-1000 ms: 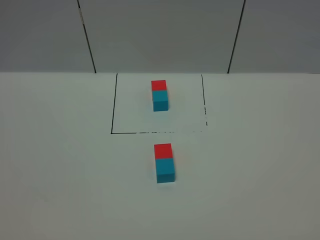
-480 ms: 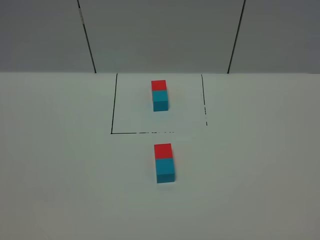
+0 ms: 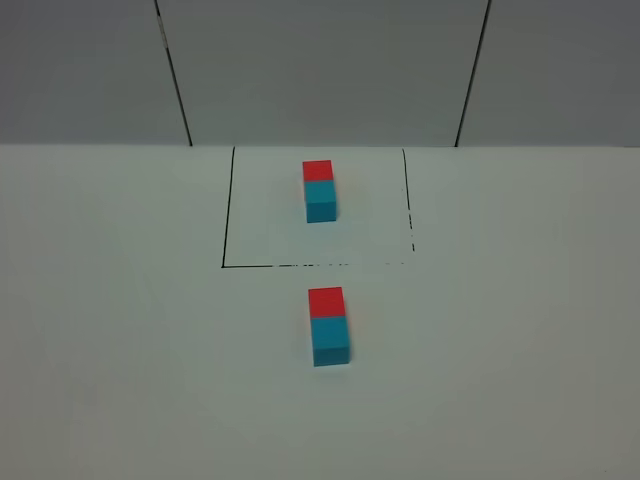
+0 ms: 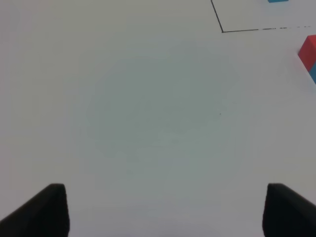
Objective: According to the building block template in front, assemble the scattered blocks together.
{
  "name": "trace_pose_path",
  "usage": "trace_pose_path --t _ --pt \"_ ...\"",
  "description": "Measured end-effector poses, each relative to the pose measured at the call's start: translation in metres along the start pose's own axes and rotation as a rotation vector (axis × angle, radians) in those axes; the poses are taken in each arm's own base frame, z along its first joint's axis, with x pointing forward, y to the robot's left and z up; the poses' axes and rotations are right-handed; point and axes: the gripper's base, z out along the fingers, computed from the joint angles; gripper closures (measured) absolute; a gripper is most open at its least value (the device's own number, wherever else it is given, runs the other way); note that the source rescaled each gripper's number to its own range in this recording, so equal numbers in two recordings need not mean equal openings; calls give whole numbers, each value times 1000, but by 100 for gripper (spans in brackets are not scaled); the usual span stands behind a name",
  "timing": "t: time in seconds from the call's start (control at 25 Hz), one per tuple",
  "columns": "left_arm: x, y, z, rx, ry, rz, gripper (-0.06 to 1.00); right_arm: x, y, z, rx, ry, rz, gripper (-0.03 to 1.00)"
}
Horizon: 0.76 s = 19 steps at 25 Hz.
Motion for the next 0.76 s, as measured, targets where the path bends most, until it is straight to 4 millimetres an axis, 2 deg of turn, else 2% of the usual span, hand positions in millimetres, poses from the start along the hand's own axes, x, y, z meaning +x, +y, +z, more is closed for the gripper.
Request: trace_pose_path --t 0.76 --pt "0 0 0 0 0 0 26 0 0 0 0 0 -1 7"
